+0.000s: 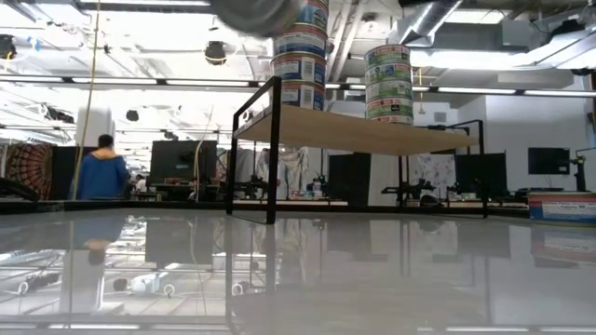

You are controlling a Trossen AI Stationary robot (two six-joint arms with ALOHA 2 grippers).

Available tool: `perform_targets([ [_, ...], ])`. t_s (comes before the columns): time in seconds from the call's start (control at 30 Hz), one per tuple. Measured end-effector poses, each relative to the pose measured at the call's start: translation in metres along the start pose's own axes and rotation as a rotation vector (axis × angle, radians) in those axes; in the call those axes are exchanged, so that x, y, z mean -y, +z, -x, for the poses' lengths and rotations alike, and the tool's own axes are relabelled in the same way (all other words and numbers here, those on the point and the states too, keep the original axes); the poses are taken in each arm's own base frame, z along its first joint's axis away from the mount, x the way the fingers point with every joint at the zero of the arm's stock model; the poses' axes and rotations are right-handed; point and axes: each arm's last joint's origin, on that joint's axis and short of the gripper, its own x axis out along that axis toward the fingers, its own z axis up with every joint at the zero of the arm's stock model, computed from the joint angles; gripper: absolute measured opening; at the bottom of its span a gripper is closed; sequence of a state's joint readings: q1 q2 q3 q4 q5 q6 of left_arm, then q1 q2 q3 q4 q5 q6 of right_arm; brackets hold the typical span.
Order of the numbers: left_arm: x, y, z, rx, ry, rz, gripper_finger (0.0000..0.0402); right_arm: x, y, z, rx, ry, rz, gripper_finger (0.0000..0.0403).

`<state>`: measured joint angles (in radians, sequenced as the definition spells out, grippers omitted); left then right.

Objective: Stack canned seafood by type on shelf
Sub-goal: Stack the green tuna can on top of the green tuna can

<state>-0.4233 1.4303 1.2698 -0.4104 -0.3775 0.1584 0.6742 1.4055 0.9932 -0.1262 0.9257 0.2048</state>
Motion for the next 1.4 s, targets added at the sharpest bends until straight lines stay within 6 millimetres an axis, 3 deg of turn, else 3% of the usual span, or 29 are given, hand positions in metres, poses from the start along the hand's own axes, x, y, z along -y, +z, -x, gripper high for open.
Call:
perform_targets([
  [0.17,-0.003,0.015,-0.002,0.152,0.041,0.027,0.0133,-0.005,0.012,0.0,0.096,0.01,0.056,0.0338],
  [0.4,-0.005,0.024,-0.001,0.234,0.083,-0.01,0.0135,-0.007,0.02,-0.003,0.162,0.001,0.102,0.0396],
  [0.87,-0.013,0.038,0.003,0.385,0.131,-0.045,0.0136,0.011,0.045,-0.017,0.321,-0.017,0.121,0.0366],
  [1.1,-0.015,0.038,0.003,0.384,0.139,-0.054,0.0137,0.018,0.048,-0.024,0.356,0.023,0.133,0.0306],
  [1.4,-0.016,0.038,0.003,0.386,0.148,-0.056,0.0137,0.017,0.048,-0.023,0.353,0.026,0.147,0.0158],
])
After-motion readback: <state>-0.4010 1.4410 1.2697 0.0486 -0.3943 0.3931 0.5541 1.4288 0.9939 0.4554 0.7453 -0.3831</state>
